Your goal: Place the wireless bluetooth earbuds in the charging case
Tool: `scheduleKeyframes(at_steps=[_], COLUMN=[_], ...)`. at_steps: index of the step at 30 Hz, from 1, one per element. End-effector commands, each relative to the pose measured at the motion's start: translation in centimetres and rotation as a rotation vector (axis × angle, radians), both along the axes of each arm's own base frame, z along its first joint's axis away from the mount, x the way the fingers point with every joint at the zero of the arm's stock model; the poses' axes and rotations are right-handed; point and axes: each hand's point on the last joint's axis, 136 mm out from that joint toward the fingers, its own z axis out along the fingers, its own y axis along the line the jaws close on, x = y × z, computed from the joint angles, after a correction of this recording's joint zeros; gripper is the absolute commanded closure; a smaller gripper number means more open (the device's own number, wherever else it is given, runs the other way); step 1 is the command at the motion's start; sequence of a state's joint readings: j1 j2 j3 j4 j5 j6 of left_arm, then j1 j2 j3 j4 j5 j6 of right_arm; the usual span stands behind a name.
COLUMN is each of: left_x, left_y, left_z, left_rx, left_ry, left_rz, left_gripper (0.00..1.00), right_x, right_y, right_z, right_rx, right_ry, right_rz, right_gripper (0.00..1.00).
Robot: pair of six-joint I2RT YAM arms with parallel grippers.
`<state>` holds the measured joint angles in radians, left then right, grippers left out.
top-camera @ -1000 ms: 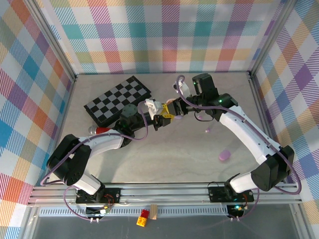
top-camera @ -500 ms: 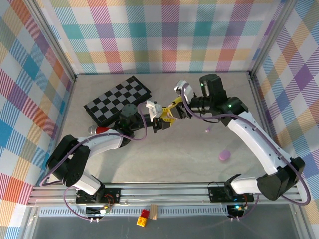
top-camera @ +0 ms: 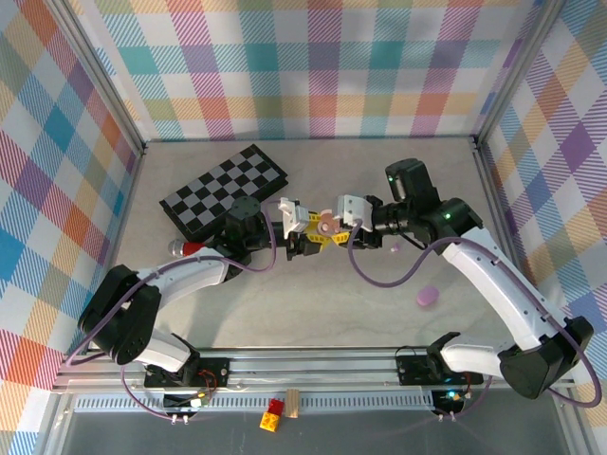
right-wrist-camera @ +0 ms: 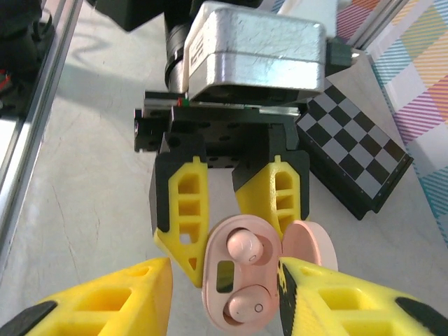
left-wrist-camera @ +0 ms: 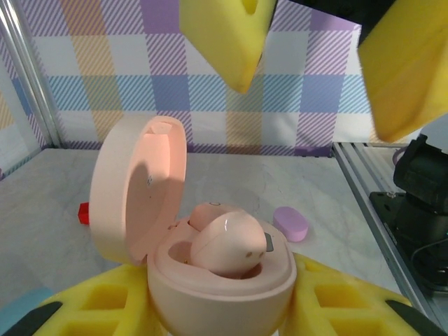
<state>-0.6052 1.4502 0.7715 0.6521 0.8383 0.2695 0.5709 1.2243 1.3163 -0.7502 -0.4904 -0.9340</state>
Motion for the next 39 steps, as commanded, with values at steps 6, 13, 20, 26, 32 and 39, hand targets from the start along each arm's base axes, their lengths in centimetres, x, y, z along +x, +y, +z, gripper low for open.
scheduleKeyframes(at_steps=[6, 13, 20, 26, 32, 39], left_x=[-1.1, -1.3, -1.2, -1.3, -1.2, -0.8], left_y=[0.3, 0.3, 0.2, 0.1, 0.1, 0.1], left_z=[2.0, 1.9, 2.0, 2.2, 2.5, 2.6], left_rx=[0.002, 0.013, 0.02, 0.02, 0.013, 0.007], left_ry=[-0.09, -0.093, -0.072, -0.062, -0.055, -0.053], left_rz=[-0.064, -0.076, -0.081, -0.085, -0.087, -0.068], left_gripper=[0.64, 0.64, 0.64, 0.64, 0.64, 0.64], right_x=[0.1, 0.7, 0.9, 1.0, 0.8, 0.7], right_y=[1.0, 1.7, 2.5, 2.6, 2.6, 2.3], right_z=[-1.5, -2.6, -3.2, -3.8, -4.0, -4.3], right_rx=[-0.097, -0.144, -0.2, -0.259, -0.3, -0.325], right_ry=[-0.049, -0.048, -0.082, -0.103, -0.118, -0.112], right_rz=[0.093, 0.084, 0.088, 0.085, 0.084, 0.063], right_gripper=[0.61, 0.63, 0.63, 0.64, 0.68, 0.72])
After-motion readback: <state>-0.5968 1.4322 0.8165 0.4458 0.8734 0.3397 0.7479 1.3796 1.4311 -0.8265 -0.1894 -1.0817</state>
